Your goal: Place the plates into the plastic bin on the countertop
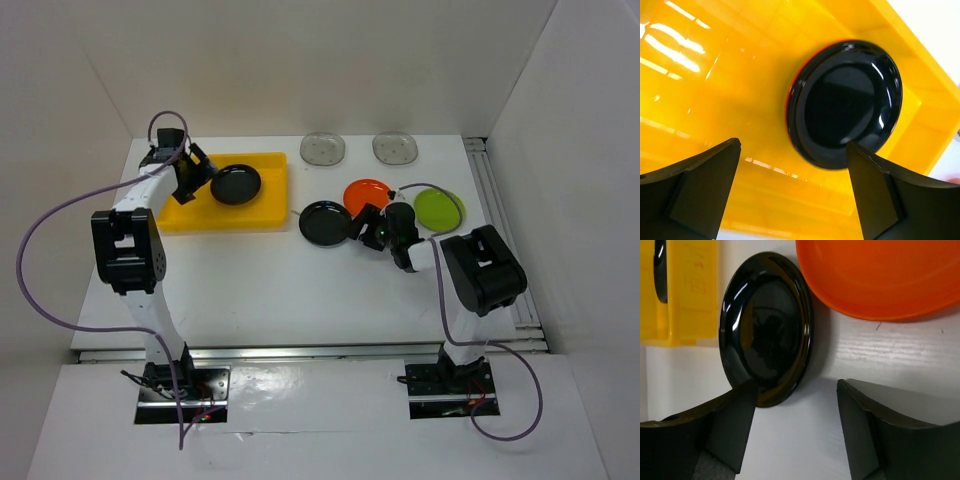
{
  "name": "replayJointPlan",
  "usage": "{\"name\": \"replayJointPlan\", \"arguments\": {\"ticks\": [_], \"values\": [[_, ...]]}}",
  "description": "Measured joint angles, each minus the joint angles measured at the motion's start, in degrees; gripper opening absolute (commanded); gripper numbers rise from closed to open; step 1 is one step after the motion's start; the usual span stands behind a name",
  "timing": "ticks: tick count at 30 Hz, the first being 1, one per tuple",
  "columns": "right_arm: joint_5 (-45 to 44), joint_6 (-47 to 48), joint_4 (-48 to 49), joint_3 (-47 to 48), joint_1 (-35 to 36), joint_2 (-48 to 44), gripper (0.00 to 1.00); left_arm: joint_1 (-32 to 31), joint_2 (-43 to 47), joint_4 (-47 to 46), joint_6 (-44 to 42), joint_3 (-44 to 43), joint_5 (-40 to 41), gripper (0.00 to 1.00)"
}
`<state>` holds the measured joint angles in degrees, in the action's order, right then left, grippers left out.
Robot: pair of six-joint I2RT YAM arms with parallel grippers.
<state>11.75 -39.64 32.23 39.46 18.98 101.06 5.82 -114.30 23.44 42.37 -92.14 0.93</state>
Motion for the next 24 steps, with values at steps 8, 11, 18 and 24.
{"name": "replayJointPlan", "arguments": {"ticks": [8, 11, 18, 24], "values": [[-2.9, -4.4, 1.6, 4.7, 1.1, 6.3, 0.48, -8.6, 14.3, 7.6, 0.2, -1.3, 7.1, 1.0], [-3.3, -5.1, 1.6, 6.5, 1.3, 8.1, 0.39, -9.3, 21.7, 8.0, 1.2, 0.2, 6.7, 1.0], [-4.7, -7.2, -0.5, 8.5, 1.4, 9.9, 0.0, -11.5, 37.0, 7.3, 2.9, 13.6, 6.1, 1.0], [-8.9, -7.2, -9.3, 7.6, 3.3, 4.5, 0.0, -16.2, 43.1, 6.4, 2.8, 24.9, 5.6, 1.0]]}}
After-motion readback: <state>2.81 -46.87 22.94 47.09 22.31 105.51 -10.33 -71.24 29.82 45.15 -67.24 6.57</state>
